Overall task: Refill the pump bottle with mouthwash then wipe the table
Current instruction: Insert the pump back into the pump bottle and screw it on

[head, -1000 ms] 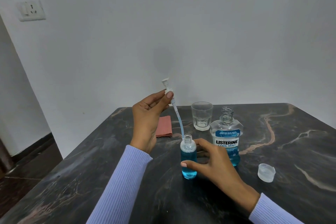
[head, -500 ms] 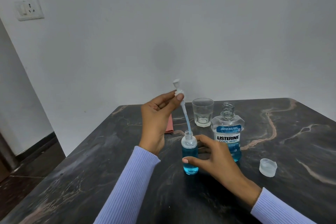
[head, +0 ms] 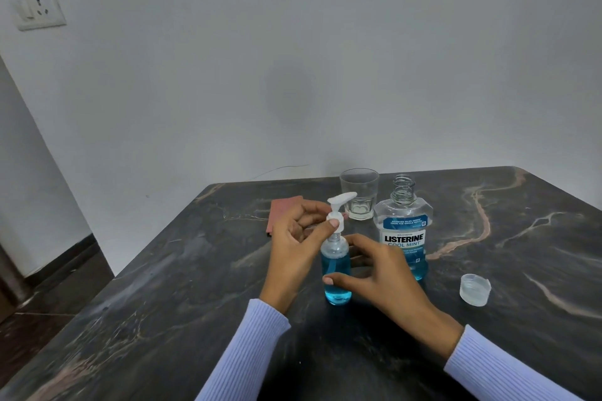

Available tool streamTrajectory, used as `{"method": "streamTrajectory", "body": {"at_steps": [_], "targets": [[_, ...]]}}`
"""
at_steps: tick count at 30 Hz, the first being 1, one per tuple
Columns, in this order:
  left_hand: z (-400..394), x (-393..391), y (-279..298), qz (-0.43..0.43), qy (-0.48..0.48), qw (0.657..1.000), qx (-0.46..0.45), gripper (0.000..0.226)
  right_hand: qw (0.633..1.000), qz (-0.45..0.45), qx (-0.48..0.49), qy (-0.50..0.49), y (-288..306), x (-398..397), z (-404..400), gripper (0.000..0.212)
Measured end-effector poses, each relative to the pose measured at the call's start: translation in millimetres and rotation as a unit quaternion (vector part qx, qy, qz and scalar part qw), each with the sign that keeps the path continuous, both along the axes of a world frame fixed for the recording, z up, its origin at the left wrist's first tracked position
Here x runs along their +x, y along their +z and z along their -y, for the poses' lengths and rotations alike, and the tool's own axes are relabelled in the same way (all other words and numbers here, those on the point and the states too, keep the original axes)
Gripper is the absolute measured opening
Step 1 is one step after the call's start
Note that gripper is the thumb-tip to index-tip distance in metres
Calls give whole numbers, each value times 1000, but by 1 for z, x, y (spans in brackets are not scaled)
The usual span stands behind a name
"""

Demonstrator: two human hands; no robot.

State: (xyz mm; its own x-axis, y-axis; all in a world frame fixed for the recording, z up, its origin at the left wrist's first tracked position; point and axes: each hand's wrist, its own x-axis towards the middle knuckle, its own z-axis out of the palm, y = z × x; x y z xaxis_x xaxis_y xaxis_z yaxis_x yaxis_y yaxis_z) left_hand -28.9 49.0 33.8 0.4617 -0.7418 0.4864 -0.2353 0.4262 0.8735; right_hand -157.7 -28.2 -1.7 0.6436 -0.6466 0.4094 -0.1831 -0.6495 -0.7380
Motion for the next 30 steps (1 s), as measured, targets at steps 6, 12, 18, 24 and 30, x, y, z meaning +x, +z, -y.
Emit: {"method": "streamTrajectory", "body": {"at_steps": [6,12,18,24,30], "targets": [[2,3,-9,2,45,999,11,27,1000,5,-2,3,0,0,0,55],[2,4,-11,10,-30,999,28,39,1000,6,-5,3,-1,1,0,58],[3,6,-12,10,25,1000,14,30,1000,14,18,14,-1,0,1,58],[-2,13,-10,24,-89,995,37,27,999,15,26,15,0,0,1,59],[3,7,-17,13,25,1000,11,32,1000,16,18,6,-1,1,-1,59]]}}
